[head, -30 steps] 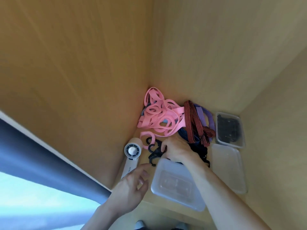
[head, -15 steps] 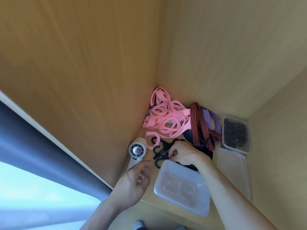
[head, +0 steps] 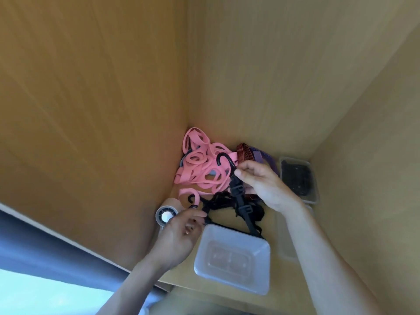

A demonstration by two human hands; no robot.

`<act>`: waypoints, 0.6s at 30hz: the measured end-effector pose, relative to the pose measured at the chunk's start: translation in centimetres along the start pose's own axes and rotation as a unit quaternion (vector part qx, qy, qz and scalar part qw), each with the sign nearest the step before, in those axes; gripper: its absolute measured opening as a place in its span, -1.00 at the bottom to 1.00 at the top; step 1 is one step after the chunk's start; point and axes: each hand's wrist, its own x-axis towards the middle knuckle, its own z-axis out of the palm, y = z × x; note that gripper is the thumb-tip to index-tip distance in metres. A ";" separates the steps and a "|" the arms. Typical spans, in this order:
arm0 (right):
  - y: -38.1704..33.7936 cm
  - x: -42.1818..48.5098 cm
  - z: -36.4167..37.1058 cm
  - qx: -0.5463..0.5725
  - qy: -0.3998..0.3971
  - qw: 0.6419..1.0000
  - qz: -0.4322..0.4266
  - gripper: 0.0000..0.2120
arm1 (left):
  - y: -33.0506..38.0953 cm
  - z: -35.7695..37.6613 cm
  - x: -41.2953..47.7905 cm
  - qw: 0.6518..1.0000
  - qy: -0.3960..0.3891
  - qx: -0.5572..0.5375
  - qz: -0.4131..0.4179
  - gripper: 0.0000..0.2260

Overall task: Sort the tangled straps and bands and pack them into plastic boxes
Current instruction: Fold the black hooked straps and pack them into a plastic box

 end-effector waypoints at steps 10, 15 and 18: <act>-5.5 -2.4 -2.8 0.261 0.011 0.959 -0.106 -0.88 | 6.6 2.6 4.5 0.995 -0.057 -0.038 0.074 -0.61; -8.5 -2.4 -3.3 0.362 0.012 0.919 -0.155 -0.87 | 10.4 4.1 6.8 0.981 -0.129 -0.091 0.116 -0.31; -10.2 -2.3 -3.6 0.393 0.042 0.903 -0.167 -0.85 | 12.1 4.4 8.3 0.981 -0.118 -0.106 0.110 -0.61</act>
